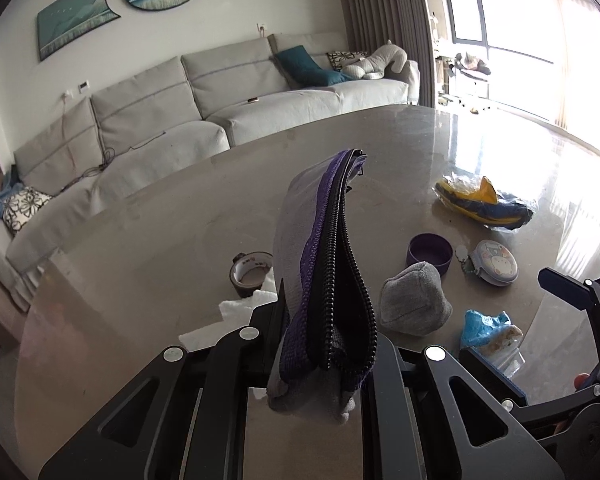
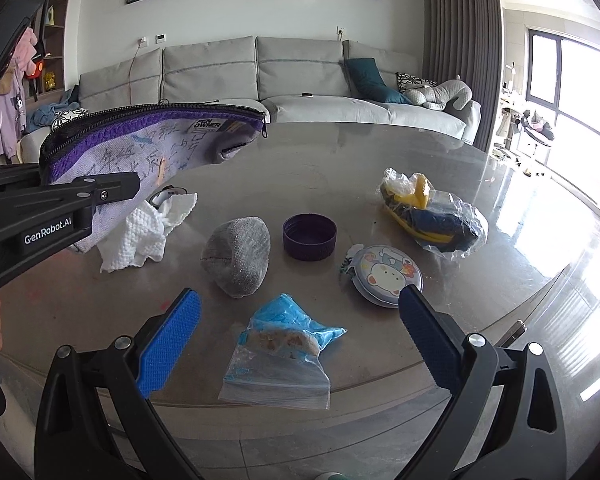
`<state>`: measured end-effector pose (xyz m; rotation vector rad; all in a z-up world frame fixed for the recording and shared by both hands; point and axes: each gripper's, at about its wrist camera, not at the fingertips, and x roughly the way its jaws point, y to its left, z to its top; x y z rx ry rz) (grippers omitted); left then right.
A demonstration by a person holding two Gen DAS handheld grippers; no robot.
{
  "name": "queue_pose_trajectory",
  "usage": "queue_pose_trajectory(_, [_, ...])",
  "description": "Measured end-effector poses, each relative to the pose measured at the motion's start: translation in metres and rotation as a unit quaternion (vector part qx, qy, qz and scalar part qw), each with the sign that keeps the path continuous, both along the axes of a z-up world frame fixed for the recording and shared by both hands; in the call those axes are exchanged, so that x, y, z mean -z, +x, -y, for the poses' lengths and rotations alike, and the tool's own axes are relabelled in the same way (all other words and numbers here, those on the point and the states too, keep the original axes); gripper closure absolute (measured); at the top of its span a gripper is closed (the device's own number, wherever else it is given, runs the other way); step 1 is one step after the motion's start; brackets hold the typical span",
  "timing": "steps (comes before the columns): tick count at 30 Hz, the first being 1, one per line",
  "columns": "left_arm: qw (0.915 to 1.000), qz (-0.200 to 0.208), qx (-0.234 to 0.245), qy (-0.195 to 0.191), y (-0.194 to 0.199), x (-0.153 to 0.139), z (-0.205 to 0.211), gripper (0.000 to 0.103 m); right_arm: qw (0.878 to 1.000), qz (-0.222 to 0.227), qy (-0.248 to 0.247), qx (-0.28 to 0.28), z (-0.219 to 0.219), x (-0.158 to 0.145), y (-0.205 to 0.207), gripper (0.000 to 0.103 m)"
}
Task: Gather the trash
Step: 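Grasp the grey pouch with the left gripper while the right grasps the blue snack bag, then carry the blue snack bag with the right gripper over the white bin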
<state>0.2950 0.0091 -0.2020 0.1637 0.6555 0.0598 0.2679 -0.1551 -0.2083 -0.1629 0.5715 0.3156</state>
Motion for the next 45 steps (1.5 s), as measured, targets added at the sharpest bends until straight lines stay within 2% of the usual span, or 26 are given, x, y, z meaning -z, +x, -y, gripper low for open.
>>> queue_pose_trajectory(8, [0.9999, -0.012, -0.004, -0.006, 0.003, 0.01, -0.004, 0.091, 0.999, -0.03, -0.004, -0.01, -0.01, 0.018, 0.01, 0.005])
queue_pose_trajectory(10, [0.9998, -0.018, -0.005, -0.011, 0.003, 0.013, -0.005, 0.091, 0.999, -0.05, -0.005, -0.013, -0.011, 0.024, 0.013, 0.022])
queue_pose_trajectory(13, [0.9998, -0.016, -0.008, -0.013, 0.003, 0.012, -0.007, 0.091, 0.999, -0.05, -0.002, -0.011, -0.008, 0.026, 0.011, 0.03])
queue_pose_trajectory(14, [0.9998, -0.015, -0.008, -0.013, 0.003, 0.012, -0.006, 0.091, 0.999, -0.05, -0.003, -0.01, -0.008, 0.025, 0.011, 0.037])
queue_pose_trajectory(15, [0.9998, -0.013, -0.009, -0.013, 0.003, 0.011, -0.006, 0.091, 0.999, -0.047, 0.0, -0.008, -0.008, 0.025, 0.01, 0.047])
queue_pose_trajectory(19, [0.9998, -0.008, -0.009, -0.014, 0.001, 0.008, -0.006, 0.091, 0.999, -0.043, -0.001, -0.006, -0.008, 0.024, 0.009, 0.059])
queue_pose_trajectory(30, [0.9995, 0.024, -0.01, -0.017, -0.016, -0.02, -0.007, 0.092, 1.0, 0.002, -0.013, -0.01, -0.008, -0.017, -0.017, 0.063])
queue_pose_trajectory(35, [0.9995, 0.016, 0.007, -0.028, -0.018, -0.027, -0.01, 0.097, 1.0, 0.007, -0.008, -0.007, -0.006, -0.03, -0.019, 0.064])
queue_pose_trajectory(39, [0.9993, 0.034, 0.012, -0.013, -0.032, -0.041, -0.008, 0.098, 1.0, 0.022, -0.008, -0.01, -0.008, -0.041, -0.036, 0.064])
queue_pose_trajectory(45, [0.9982, 0.052, 0.023, -0.021, -0.059, -0.067, -0.006, 0.098, 0.999, 0.043, 0.003, -0.01, -0.003, -0.063, -0.057, 0.065])
